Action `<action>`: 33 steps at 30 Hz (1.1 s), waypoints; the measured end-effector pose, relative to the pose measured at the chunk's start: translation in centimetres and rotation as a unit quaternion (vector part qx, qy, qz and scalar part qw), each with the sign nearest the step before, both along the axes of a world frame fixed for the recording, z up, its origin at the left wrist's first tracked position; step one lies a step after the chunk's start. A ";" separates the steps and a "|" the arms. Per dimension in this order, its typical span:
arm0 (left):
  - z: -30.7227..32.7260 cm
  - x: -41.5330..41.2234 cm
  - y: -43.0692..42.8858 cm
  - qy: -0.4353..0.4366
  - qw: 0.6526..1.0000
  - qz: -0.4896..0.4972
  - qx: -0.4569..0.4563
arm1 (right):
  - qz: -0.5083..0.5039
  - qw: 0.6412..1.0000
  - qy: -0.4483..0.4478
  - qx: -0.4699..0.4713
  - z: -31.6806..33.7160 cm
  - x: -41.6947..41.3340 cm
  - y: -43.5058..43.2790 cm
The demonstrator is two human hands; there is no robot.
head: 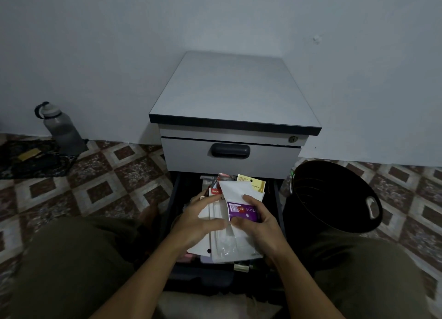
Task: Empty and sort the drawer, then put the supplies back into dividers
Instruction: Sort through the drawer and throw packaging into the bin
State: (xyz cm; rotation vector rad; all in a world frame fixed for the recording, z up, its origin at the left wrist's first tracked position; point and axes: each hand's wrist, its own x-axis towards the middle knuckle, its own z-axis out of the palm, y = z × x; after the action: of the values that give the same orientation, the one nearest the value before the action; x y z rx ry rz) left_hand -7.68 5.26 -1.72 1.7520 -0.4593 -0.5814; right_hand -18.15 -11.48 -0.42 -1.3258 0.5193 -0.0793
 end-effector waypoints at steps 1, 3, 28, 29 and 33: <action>0.1 -0.1 0.0 0.001 1.000 -0.001 0.002 | 0.002 1.000 0.001 -0.004 0.2 0.0 0.0; 0.5 -0.2 0.0 0.002 1.000 -0.006 0.008 | 0.006 1.000 0.003 -0.010 0.5 -0.1 -0.1; 11.9 -3.0 -19.0 0.019 0.985 -0.166 -0.047 | -0.128 0.986 0.031 -0.101 11.5 -6.4 -16.2; 11.8 -3.0 -20.2 0.023 0.984 -0.170 -0.043 | -0.131 0.986 0.035 -0.098 11.5 -6.5 -17.2; 10.8 -2.8 -24.6 0.043 0.980 -0.194 -0.027 | -0.144 0.985 0.051 -0.081 10.5 -7.0 -21.2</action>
State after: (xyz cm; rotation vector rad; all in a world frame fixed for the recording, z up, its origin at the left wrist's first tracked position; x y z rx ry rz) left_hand -10.51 -19.36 9.07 1.5859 -0.7560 -0.9076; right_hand -25.18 -32.72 10.07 -1.4109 0.8039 -0.2983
